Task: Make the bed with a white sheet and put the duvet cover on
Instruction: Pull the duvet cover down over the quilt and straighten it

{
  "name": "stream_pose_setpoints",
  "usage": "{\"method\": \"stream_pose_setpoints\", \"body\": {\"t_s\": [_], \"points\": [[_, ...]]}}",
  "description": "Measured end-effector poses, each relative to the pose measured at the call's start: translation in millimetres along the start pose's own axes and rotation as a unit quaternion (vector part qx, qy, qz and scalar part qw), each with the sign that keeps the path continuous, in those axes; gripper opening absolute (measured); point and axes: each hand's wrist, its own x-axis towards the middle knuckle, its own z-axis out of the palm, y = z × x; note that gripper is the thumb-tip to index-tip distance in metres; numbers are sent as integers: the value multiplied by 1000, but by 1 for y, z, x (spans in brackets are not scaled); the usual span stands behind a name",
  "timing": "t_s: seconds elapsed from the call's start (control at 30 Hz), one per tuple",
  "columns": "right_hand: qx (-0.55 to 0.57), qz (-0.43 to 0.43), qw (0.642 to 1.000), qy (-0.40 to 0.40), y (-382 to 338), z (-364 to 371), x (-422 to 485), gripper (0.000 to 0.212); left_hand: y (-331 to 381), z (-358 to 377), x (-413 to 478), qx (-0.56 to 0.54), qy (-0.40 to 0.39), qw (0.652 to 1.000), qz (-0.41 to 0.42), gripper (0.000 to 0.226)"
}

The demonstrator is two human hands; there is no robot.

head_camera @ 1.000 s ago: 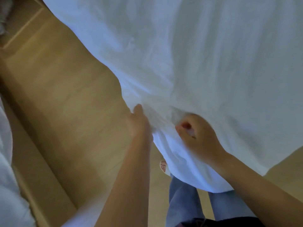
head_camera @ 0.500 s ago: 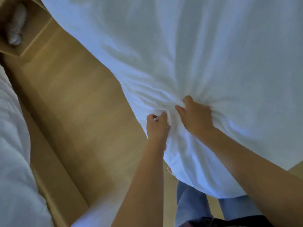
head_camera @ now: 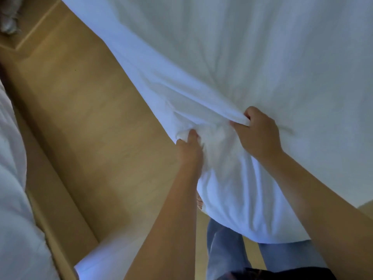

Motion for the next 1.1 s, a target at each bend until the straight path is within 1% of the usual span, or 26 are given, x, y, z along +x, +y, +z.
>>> {"method": "stream_pose_setpoints", "body": {"t_s": [0.07,0.1,0.17,0.2,0.23,0.27,0.3,0.37,0.4,0.47,0.53,0.57,0.6,0.63,0.67,0.7,0.77,0.8,0.83,0.87,0.93,0.97,1.03,1.1], "points": [[-5,-4,1000,-12,-8,-2,-4,32,10,-23,-26,-73,-27,997,19,21],[2,-22,1000,0,-14,-4,-9,36,11,-42,-40,-87,-45,994,47,24],[16,-88,995,39,-31,-7,-23,45,4,-83,-62,-120,-81,984,104,23],[5,-123,991,50,-38,-5,-32,46,-5,-99,-64,-143,-88,980,107,22],[-22,-149,987,46,-41,-2,-40,44,-17,-109,-59,-162,-90,978,93,24],[-61,-159,985,26,-42,3,-46,41,-28,-112,-49,-170,-95,979,59,29],[-100,-146,984,-9,-42,7,-48,37,-35,-110,-35,-173,-111,979,10,38],[-168,-80,980,-75,-35,17,-44,30,-43,-95,-12,-166,-155,970,-83,60],[-194,-59,975,-93,-30,23,-38,28,-50,-90,0,-164,-164,969,-86,63],[-206,-29,969,-131,-25,32,-28,34,-59,-75,27,-147,-183,967,-98,53],[-145,13,975,-165,-25,36,-18,43,-68,-71,41,-151,-227,957,-103,43],[-93,31,982,-163,-26,39,-13,45,-71,-71,47,-141,-232,957,-98,40],[-42,45,988,-141,-30,41,-8,48,-73,-72,53,-125,-229,961,-88,40],[-9,48,993,-104,-34,45,-2,52,-72,-73,59,-99,-225,967,-68,30],[-2,42,997,-68,-39,50,2,59,-67,-75,63,-78,-219,971,-48,23],[-16,33,998,-44,-46,57,5,66,-59,-77,66,-72,-211,974,-30,15],[-67,12,997,-27,-61,74,4,72,-38,-80,73,-74,-177,981,11,18],[-85,5,996,-25,-68,82,4,69,-27,-79,75,-76,-171,982,24,17],[-99,4,995,-25,-73,88,5,61,-16,-78,78,-77,-169,982,34,11],[-108,7,994,-29,-78,92,7,50,-4,-77,78,-78,-168,982,42,13],[-136,-3,990,-37,-81,94,13,28,17,-73,84,-138,-156,978,29,35],[-146,-23,988,-31,-82,93,15,22,28,-71,87,-165,-139,976,23,45],[-135,-70,988,1,-83,90,16,22,42,-61,95,-174,-102,978,43,60],[-91,-94,990,60,-85,83,17,25,50,-59,100,-137,-70,987,49,67]]}}
